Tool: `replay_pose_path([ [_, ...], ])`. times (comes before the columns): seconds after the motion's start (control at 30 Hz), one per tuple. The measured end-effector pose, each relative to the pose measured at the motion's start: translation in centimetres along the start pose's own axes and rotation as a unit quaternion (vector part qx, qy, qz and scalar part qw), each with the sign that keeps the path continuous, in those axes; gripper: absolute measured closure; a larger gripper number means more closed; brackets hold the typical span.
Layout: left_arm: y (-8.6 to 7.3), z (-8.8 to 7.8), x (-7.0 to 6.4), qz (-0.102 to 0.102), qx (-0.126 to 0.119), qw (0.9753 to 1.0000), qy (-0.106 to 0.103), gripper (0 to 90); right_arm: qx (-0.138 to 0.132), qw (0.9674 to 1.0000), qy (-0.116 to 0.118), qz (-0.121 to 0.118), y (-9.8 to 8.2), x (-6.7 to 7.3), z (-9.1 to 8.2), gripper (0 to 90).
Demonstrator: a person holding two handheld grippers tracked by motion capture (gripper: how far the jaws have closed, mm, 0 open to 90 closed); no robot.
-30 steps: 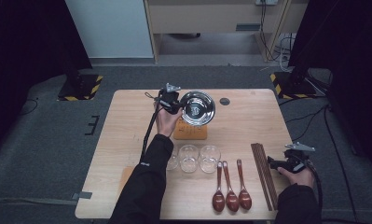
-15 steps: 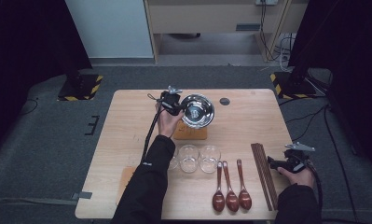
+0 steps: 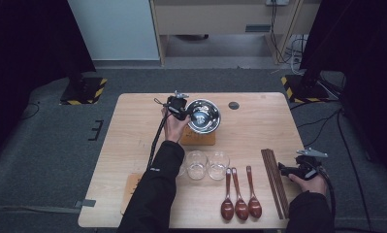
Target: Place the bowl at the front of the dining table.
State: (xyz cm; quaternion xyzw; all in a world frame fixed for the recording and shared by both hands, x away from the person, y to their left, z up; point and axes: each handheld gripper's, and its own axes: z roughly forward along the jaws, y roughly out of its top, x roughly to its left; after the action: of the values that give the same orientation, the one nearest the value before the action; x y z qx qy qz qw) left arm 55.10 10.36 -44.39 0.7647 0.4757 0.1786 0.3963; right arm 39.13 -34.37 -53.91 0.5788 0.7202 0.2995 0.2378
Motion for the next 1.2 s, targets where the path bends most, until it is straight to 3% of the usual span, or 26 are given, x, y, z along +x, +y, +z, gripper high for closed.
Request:
replay_pose_path([
  [1.2, -1.5, 2.9, 1.0, -0.011, 0.045, 0.9987, 0.021, 86.8, 0.0, 1.0, 0.0, 0.0, 0.0, 0.0, 0.0, 0.5],
])
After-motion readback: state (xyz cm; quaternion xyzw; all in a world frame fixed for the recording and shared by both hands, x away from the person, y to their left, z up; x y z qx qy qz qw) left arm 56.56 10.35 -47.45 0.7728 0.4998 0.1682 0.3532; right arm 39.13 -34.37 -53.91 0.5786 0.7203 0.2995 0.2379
